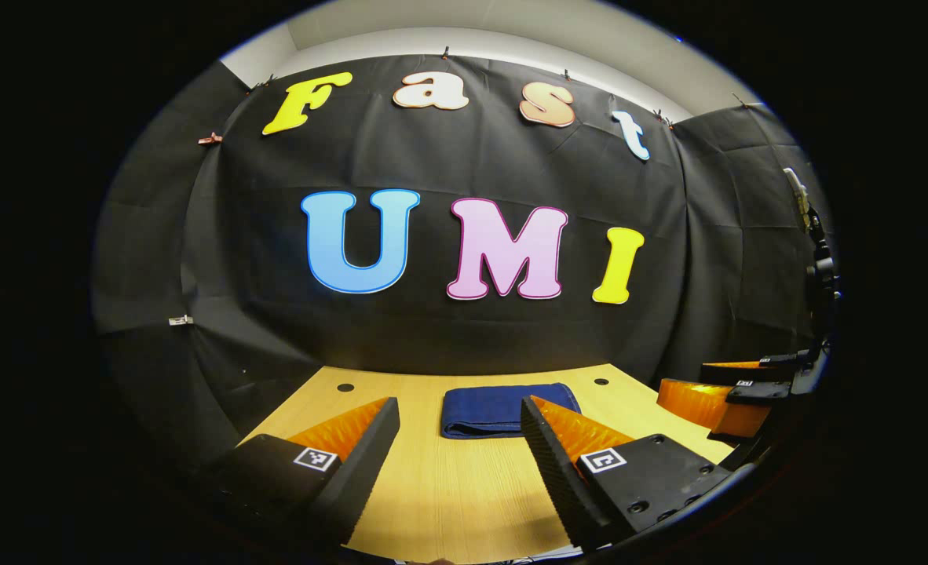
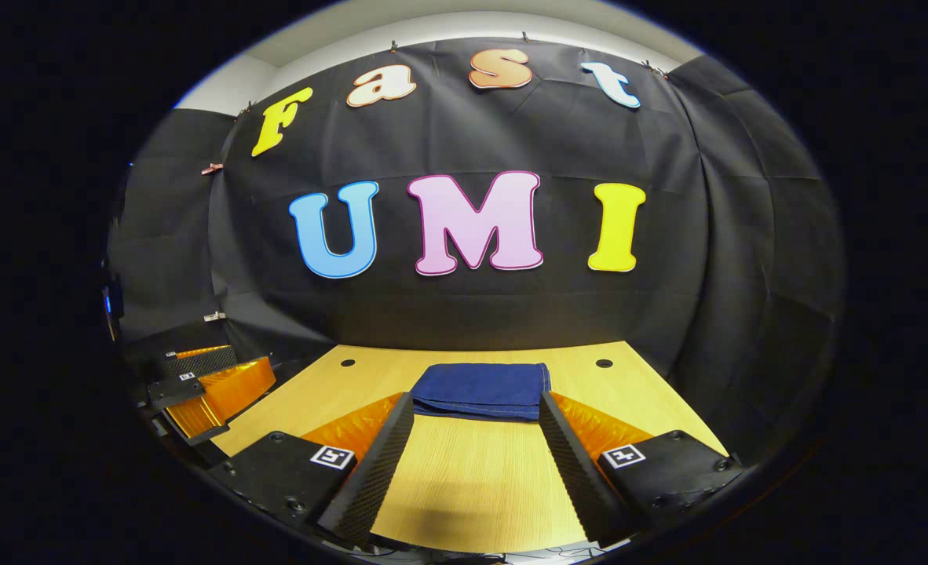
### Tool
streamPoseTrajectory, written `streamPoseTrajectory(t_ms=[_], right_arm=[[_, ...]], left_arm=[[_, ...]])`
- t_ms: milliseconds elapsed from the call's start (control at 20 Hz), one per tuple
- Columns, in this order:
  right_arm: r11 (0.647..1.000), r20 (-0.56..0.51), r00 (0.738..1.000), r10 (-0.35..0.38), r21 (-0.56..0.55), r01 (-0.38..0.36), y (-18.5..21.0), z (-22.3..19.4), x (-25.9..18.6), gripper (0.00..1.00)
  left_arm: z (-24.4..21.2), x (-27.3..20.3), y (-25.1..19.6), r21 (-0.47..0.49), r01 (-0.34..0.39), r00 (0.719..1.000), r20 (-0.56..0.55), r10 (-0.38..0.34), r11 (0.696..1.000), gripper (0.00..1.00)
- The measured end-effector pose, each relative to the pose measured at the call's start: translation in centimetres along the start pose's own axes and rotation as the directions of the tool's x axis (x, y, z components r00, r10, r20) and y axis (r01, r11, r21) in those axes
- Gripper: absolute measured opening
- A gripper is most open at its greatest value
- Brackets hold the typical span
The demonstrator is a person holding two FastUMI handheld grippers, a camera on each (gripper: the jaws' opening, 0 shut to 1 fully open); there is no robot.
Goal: Grasp the waist and the cuffs of the jeans and fold them to make the two legs overlap; first hold the waist and fold one-third of the jeans toward the cuffs, then hold the cuffs and fold the remaining one-third in the same direction to finish folding.
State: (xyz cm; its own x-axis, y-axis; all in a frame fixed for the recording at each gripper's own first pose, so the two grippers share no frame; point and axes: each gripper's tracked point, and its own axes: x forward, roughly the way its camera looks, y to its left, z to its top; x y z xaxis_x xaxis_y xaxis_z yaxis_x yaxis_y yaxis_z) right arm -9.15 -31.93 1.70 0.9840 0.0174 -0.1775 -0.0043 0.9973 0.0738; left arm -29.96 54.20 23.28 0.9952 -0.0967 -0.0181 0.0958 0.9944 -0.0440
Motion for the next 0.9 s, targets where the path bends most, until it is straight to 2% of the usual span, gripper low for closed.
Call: streamPoseTrajectory(t_ms=[450, 600, 900], right_arm=[[1.000, -0.014, 1.000, 0.008, -0.011, -0.008, 0.2, -0.5, -0.5, 0.98], [1.000, -0.014, 1.000, 0.000, -0.010, -0.001, -0.1, -0.6, -0.8, 0.98], [1.000, -0.044, 0.999, -0.004, -0.018, 0.003, -0.4, -1.2, -1.4, 0.98]], left_arm=[[-0.6, -0.1, 0.0, -0.012, 0.005, 1.000, -0.014, -0.005, 1.000, 0.96], [-0.8, 0.0, 1.1, 0.016, -0.023, 1.000, -0.007, 0.023, 1.000, 0.97], [-1.9, -0.2, 1.8, -0.012, -0.038, 0.998, -0.041, 0.037, 0.999, 0.96]])
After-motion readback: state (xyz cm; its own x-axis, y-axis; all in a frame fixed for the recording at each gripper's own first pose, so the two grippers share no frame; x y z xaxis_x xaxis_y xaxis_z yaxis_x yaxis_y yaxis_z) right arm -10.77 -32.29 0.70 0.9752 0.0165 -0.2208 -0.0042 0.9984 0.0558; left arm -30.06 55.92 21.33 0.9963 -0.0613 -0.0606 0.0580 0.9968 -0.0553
